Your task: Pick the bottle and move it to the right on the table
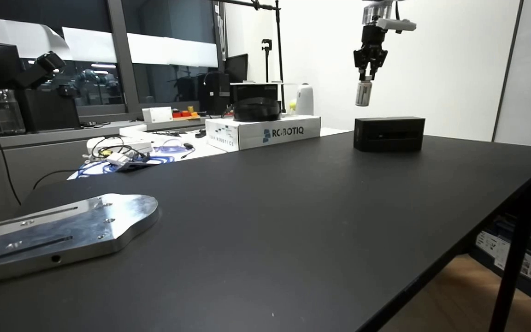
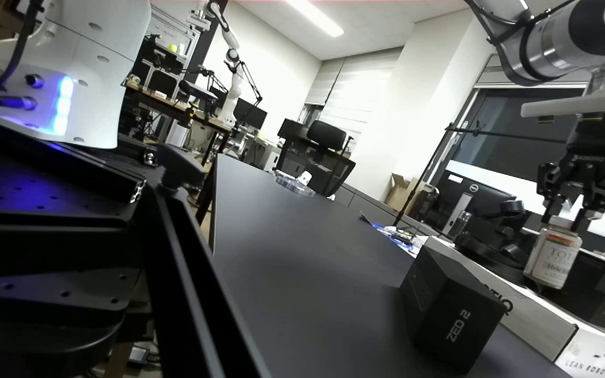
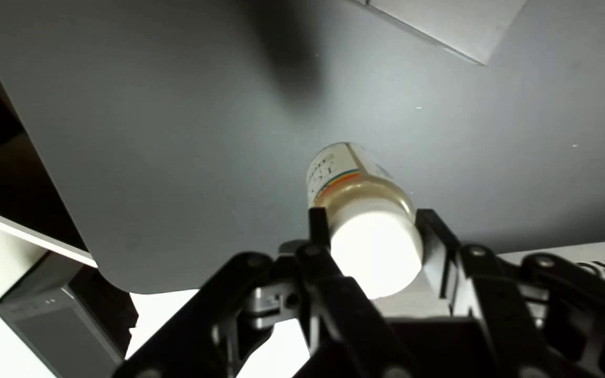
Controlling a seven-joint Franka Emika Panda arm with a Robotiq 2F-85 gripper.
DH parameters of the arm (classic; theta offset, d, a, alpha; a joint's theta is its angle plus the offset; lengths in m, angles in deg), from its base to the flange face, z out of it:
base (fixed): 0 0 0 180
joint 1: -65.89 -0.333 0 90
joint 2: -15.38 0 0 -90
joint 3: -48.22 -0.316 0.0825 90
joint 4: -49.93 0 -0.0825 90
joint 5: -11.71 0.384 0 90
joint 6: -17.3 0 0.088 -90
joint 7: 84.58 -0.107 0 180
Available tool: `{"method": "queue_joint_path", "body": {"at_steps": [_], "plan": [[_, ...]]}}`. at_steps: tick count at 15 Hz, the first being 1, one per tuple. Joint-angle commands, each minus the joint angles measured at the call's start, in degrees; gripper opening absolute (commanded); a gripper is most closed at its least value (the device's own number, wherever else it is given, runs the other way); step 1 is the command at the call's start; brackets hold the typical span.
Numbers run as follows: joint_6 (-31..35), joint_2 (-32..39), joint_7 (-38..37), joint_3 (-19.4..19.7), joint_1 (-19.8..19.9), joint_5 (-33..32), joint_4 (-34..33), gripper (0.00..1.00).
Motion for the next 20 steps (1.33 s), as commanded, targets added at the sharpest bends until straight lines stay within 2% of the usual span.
{"method": "queue_joint_path", "body": {"at_steps": [1,5,10,15,20], "plan": [[1.56,-7.32,1.98,-2.62,-2.74,0.44,9.30,0.19],[3.96,-12.97,3.47,-5.37,-6.92,-0.81,18.83,0.19],[10.22,-20.22,6.94,-6.54,-10.51,-2.56,33.88,0.19],[16.78,-26.20,10.91,-6.76,-10.70,-2.16,49.63,0.19],[20.56,-28.41,13.65,-6.15,-10.40,-1.96,58.88,0.19]]}}
